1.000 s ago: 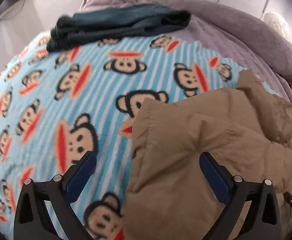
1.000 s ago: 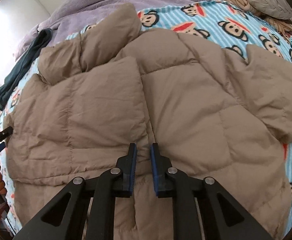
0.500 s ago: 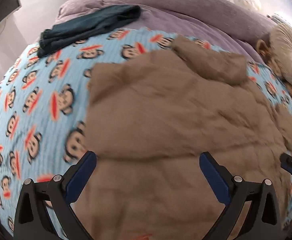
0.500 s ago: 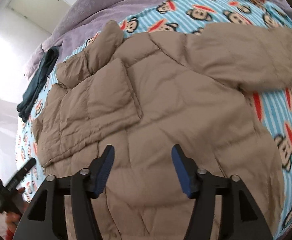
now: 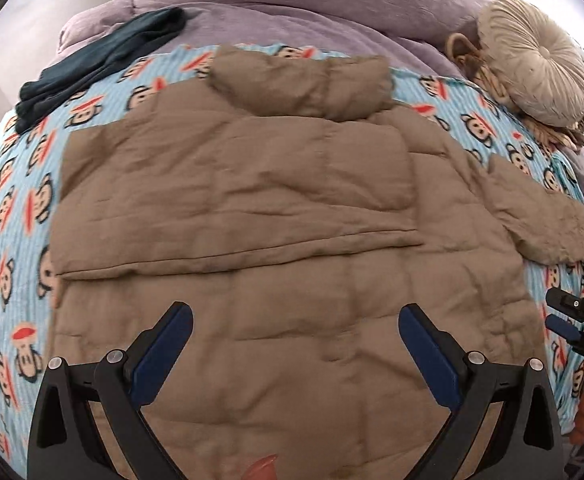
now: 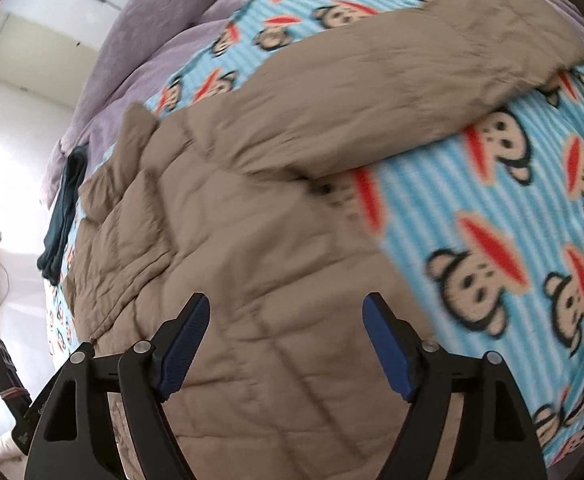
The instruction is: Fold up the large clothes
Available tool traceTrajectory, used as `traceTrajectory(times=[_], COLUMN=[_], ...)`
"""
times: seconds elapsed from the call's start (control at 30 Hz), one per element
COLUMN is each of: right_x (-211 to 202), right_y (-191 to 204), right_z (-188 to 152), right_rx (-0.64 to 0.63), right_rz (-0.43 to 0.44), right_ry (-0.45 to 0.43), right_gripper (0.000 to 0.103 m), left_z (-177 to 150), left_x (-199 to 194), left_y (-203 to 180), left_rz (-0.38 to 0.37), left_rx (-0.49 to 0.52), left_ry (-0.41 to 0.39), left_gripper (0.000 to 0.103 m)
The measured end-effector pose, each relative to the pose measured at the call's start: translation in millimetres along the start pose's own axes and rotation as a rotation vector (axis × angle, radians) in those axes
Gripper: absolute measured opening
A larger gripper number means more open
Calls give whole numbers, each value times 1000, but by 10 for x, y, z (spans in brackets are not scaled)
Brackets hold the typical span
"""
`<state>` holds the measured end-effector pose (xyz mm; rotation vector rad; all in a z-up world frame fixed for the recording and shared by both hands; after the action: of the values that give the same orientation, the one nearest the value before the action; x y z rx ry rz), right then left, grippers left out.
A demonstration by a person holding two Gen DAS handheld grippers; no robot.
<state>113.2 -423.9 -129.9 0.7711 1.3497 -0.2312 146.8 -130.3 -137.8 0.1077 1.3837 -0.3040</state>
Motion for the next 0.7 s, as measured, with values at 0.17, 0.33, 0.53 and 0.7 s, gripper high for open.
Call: traceTrajectory(times=[0.17,0.33,0.53,0.7], right_x=[-149,-276,-321,-341], right_y=[-439,-748,-1267,-1838], right_z=[210,419,819,1218], right_rx=[77,127,243,400], right_rz=[36,65,75,219], right_ry=[-32,-97,-137,-188], right_gripper=[93,103,103,103], left_z=[45,96,180,211], left_x=[39,71,188,284], left_y=[-354,-619,-828,-1013], left_rz=[-5,16,39,52], left_rx=[39,82,100,132], left_ry=[12,19,39,65], left_gripper=[103,103,103,103])
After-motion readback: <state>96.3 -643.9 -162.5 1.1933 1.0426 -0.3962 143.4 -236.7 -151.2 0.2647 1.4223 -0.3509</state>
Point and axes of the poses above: each gripper's, at about its wrist camera, not at the fingertips, and x roughly the way its jaws point, y to its left, z to its top, the point moved 2 cm from there along x, roughly the way its jaws point, and after that the axes turned 10 degrees about y, right-handed, at the moved point
